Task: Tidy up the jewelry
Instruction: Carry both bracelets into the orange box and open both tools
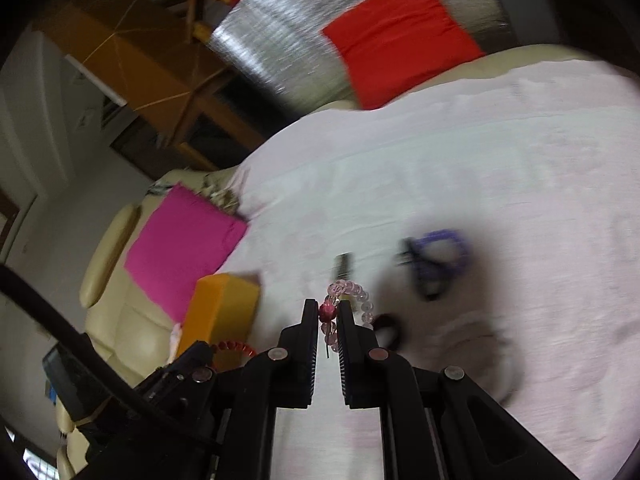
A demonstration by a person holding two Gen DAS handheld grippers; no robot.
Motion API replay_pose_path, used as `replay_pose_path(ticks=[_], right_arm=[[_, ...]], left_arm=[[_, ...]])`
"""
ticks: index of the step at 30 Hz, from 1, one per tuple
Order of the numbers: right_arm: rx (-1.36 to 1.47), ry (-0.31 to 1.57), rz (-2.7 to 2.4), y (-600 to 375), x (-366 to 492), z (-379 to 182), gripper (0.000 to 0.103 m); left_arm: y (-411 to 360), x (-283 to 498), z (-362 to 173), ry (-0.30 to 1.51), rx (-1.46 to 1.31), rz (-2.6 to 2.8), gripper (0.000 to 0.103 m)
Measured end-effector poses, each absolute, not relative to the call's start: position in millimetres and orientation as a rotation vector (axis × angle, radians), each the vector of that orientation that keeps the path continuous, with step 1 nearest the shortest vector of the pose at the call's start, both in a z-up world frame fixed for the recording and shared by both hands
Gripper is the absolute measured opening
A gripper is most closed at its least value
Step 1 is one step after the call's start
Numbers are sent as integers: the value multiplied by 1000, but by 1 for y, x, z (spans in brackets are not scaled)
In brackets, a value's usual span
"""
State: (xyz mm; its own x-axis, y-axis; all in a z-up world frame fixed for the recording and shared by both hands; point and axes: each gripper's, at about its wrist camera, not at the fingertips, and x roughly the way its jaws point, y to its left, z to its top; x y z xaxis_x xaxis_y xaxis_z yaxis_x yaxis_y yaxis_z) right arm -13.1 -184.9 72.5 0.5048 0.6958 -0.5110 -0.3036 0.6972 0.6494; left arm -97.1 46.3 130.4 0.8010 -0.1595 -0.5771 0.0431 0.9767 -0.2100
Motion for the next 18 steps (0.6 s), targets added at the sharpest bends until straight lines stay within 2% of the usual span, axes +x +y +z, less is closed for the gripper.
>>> replay_pose_path(ticks=[9, 14, 18], right_arm=[[437, 840, 871, -43, -28, 97, 10], [399, 875, 948, 36, -36, 88, 11], [392, 929, 944, 71, -33, 74, 14]], left_arm=[[128, -161, 179, 427, -225, 117, 9], [168, -158, 157, 506, -239, 243, 9], [185, -149, 133, 606, -241, 318, 9]])
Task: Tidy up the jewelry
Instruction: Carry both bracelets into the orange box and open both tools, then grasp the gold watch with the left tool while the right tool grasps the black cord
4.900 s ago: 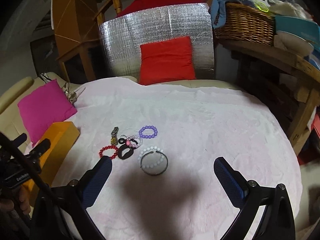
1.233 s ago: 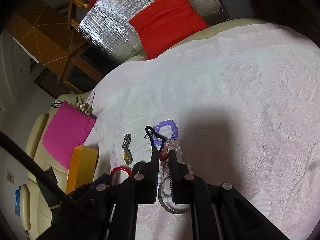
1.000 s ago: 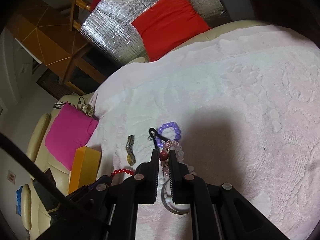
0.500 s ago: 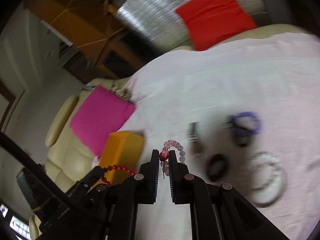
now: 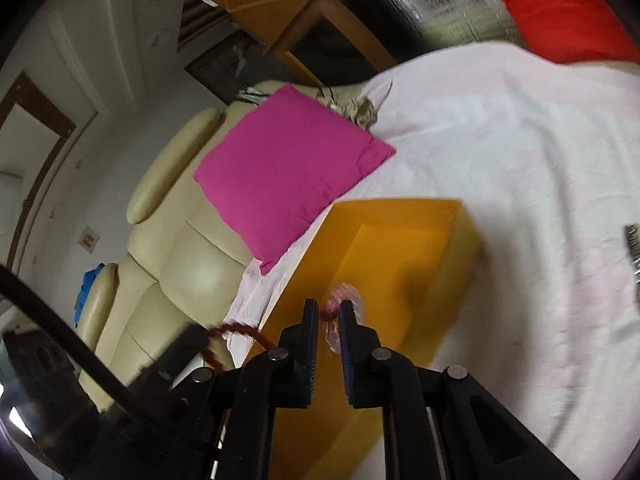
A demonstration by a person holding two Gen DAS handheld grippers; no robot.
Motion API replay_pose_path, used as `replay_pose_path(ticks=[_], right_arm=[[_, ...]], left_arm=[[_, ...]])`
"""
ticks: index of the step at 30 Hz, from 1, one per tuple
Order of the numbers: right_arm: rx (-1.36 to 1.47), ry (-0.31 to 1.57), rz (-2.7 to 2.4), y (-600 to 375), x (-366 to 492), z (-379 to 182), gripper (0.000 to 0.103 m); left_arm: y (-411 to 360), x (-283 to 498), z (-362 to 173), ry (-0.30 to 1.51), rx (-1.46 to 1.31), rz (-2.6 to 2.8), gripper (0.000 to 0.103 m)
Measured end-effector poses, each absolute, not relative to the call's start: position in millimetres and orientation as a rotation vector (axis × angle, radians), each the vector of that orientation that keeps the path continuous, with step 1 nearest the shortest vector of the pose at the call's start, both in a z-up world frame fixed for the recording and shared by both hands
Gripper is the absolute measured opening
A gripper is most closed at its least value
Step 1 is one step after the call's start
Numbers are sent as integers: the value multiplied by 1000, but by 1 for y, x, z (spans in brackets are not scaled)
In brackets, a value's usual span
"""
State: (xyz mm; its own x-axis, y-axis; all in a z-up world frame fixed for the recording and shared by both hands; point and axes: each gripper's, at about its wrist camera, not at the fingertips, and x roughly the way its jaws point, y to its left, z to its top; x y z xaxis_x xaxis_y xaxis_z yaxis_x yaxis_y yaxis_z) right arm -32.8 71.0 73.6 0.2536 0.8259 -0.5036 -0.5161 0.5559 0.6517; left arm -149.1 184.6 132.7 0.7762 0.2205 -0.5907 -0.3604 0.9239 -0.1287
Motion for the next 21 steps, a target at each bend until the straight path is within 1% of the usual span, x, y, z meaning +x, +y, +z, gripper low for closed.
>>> replay_pose_path(ticks=[1, 2, 3, 4, 5, 8, 14, 21], right_arm=[[401, 934, 933, 73, -30, 71, 16], [418, 933, 924, 70, -28, 71, 19], [444, 928, 921, 65, -26, 71, 26], [461, 914, 917, 59, -25, 73, 31], [460, 898, 904, 55, -24, 75, 32], [427, 848, 846, 22, -26, 85, 32], [448, 802, 683, -86, -31, 97, 32], [513, 807, 500, -203, -42, 87, 34]], left_arm=[[188, -148, 129, 620, -252, 336, 10], [189, -149, 127, 624, -258, 348, 15], [190, -149, 127, 618, -259, 361, 22], [189, -147, 129, 609, -253, 369, 27], [187, -148, 130, 599, -242, 380, 33], [174, -145, 130, 593, -208, 372, 33], [120, -123, 128, 621, -138, 270, 33], [59, -78, 113, 688, -113, 140, 33]])
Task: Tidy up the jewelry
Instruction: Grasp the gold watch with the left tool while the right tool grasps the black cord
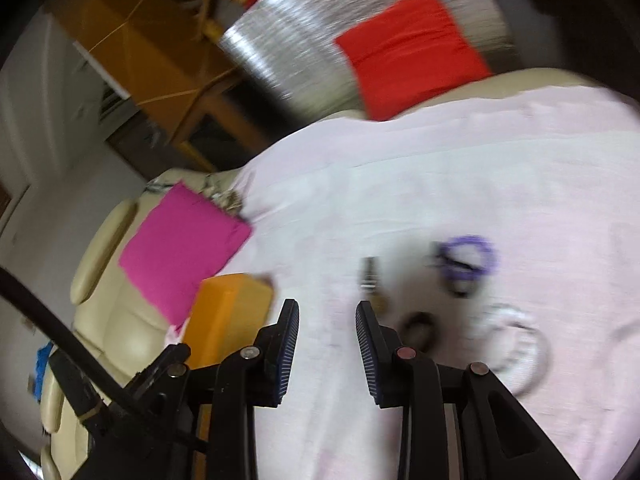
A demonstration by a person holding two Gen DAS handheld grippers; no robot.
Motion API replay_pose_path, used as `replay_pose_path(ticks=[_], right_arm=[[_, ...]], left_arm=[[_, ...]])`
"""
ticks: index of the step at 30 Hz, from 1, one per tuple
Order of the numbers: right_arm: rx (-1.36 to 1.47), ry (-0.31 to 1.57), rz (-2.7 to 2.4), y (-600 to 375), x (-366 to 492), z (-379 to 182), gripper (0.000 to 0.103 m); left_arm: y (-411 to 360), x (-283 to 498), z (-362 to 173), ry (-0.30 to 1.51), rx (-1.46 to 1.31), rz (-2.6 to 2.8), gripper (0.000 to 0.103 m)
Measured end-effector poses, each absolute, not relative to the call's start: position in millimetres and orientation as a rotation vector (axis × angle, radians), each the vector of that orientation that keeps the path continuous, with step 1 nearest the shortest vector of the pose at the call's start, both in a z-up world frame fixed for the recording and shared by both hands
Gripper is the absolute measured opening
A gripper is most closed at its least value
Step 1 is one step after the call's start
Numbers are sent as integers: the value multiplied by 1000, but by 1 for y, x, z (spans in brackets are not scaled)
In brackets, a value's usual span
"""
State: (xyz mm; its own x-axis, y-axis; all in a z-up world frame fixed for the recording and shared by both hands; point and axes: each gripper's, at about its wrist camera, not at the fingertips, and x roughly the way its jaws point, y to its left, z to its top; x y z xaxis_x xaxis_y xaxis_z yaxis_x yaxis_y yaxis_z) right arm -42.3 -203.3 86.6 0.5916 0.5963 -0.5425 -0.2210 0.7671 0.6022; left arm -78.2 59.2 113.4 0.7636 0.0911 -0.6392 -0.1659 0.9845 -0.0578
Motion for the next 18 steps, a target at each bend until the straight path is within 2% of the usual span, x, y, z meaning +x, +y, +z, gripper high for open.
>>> replay_pose_path(ticks=[7, 18], right_arm=[[609, 853, 389, -272, -29, 55, 34], [684, 938, 416, -291, 1, 22, 34]], left_arm=[[13, -35, 92, 743, -116, 27, 34], [-25, 25, 56, 815, -210, -65, 40]])
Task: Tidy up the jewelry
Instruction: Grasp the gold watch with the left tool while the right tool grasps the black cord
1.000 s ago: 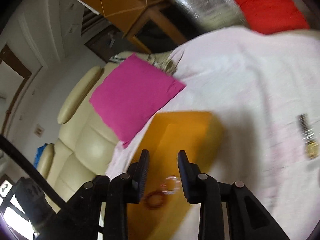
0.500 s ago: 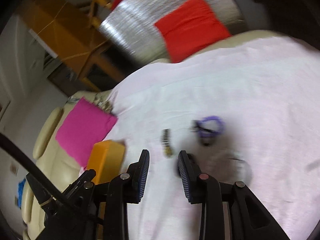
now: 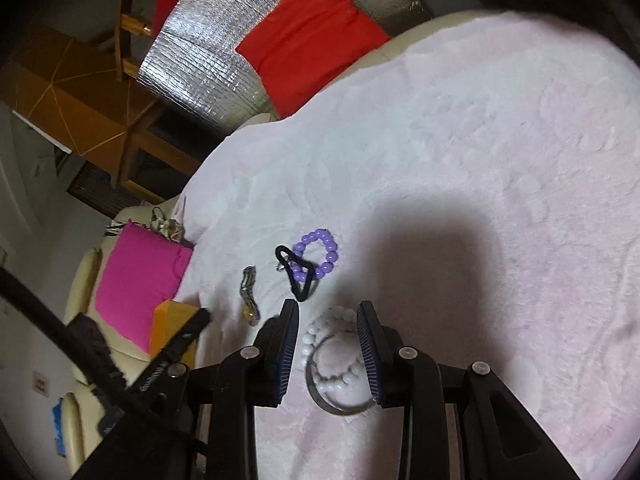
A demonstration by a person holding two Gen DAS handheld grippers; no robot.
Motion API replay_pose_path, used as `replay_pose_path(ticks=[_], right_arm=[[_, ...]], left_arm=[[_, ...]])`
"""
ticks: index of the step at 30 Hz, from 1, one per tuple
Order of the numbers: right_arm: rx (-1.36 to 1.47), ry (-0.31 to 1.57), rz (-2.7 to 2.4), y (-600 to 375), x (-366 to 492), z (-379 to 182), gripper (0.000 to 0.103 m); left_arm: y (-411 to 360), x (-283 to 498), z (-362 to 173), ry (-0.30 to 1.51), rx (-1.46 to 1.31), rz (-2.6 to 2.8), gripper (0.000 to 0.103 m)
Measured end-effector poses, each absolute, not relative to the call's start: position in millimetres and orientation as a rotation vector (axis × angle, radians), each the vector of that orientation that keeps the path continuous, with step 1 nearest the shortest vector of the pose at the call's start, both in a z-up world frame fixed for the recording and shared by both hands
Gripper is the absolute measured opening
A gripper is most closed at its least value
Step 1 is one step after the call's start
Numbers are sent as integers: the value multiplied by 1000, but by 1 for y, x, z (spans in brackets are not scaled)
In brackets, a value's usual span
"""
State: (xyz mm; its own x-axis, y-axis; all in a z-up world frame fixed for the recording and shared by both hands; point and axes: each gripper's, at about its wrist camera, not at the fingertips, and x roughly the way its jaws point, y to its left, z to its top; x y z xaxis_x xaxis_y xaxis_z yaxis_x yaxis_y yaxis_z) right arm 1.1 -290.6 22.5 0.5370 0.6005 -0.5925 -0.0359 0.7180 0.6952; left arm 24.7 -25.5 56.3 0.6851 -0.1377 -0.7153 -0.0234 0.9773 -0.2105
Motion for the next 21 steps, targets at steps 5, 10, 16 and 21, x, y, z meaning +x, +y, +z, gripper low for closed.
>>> replay_pose_path(ticks=[5, 10, 16, 21], right_arm=[[707, 964, 442, -273, 19, 16, 34], [725, 995, 434, -253, 36, 8, 34], [746, 1036, 381, -241, 51, -7, 34], [699, 1024, 385, -231, 49, -3, 10]], left_arm=[[-27, 42, 42, 859, -229, -65, 41], [-24, 51, 31, 899, -232, -76, 41], [-24, 51, 30, 895, -214, -99, 34], [-33, 49, 32, 881, -146, -119, 23]])
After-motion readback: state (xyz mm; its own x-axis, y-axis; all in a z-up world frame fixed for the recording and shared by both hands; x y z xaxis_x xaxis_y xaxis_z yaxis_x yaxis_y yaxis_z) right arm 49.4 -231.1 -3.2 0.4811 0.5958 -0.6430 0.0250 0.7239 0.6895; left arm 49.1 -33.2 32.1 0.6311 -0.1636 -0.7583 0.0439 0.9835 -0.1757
